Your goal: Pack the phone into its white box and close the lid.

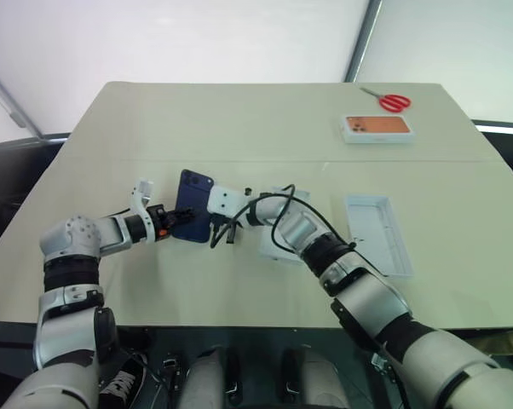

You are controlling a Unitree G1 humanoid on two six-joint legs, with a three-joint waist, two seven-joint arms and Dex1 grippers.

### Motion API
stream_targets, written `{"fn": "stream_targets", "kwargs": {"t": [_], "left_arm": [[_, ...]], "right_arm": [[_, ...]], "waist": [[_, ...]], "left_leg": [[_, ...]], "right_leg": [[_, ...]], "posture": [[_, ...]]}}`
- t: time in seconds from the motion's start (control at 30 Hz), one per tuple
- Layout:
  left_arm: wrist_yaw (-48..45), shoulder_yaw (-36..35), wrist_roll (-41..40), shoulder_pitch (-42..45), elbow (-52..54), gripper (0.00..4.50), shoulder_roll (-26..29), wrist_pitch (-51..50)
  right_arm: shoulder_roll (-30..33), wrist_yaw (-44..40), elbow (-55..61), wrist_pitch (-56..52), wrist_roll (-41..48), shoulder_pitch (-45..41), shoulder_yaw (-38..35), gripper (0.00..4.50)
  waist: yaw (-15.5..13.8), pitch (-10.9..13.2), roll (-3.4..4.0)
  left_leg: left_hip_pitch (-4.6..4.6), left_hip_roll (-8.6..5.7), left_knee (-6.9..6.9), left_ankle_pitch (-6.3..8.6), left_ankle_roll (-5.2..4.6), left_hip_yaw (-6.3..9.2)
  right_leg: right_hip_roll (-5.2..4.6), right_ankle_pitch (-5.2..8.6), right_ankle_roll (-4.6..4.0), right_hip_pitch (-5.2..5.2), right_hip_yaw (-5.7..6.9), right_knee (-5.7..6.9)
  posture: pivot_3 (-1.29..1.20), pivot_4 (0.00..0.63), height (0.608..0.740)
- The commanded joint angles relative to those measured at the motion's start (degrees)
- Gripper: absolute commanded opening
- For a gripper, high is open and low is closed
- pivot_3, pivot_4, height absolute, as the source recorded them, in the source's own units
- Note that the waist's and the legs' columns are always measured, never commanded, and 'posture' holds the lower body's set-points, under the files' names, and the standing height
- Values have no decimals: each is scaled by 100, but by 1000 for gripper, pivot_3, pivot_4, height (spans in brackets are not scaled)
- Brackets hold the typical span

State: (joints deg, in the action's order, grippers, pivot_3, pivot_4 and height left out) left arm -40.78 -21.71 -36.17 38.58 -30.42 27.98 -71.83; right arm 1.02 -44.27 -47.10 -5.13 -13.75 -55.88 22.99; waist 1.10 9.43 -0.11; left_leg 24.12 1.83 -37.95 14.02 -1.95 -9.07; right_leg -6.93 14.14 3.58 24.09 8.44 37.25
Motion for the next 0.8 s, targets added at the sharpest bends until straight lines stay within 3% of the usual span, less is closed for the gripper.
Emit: {"fn": "stream_targets", "kwargs": {"t": [0.03, 0.07, 0.13, 0.17, 0.33, 0.57, 0.8], "left_arm": [[414, -355, -71, -142, -93, 17, -69, 8], [422, -523, -199, -135, -39, 17, -88, -12], [391, -815, -463, -158, 132, 0, -120, -59], [417, -912, -545, -164, 195, 0, -137, -46], [630, -1212, -812, -190, 655, 0, -320, 167], [893, -1287, -1041, -286, 1050, 0, -442, 165], [1027, -1215, -1047, -275, 1110, 0, -491, 194]], "right_arm": [[2, -462, 977, -530, 970, 96, -723, 0], [-28, -694, 1294, -939, 1358, 160, -958, 0], [-65, -1159, 2047, -1904, 2301, 266, -1464, 519], [-7, -1123, 2300, -2016, 2290, 331, -1433, 784], [718, -1295, 3319, -2946, 2346, 673, -1206, 3260], [2366, -1975, 4919, -2993, 2143, 1809, -425, 3260], [3176, -1955, 5519, -2993, 2065, 2309, -380, 3260]], "waist": [[-3, 2, -1], [3, 4, -1], [8, 8, -5], [16, 8, -5], [-1, 16, -18], [-5, 41, -45], [-23, 55, -61]], "left_leg": [[1, 0, 0, 0, 0, 0], [4, 0, 0, 0, 0, 1], [20, 1, 0, -1, -1, 3], [26, 2, -1, -1, -2, 7], [32, 3, 4, 0, -1, 7], [48, -3, 4, 8, -12, 2], [47, 2, 5, 7, -10, 1]], "right_leg": [[-1, 0, 0, 0, 0, 0], [-2, 0, 0, 2, 0, 0], [-3, -1, -1, 19, 0, 1], [-1, -1, -1, 24, 1, 1], [-1, -1, -2, 33, 2, -4], [-14, -2, -1, 44, 5, -16], [-7, -2, -1, 48, 5, -16]], "posture": [[0, 150, 738], [0, 150, 738], [0, 150, 738], [0, 150, 738], [0, 150, 738], [0, 150, 738], [0, 150, 738]]}}
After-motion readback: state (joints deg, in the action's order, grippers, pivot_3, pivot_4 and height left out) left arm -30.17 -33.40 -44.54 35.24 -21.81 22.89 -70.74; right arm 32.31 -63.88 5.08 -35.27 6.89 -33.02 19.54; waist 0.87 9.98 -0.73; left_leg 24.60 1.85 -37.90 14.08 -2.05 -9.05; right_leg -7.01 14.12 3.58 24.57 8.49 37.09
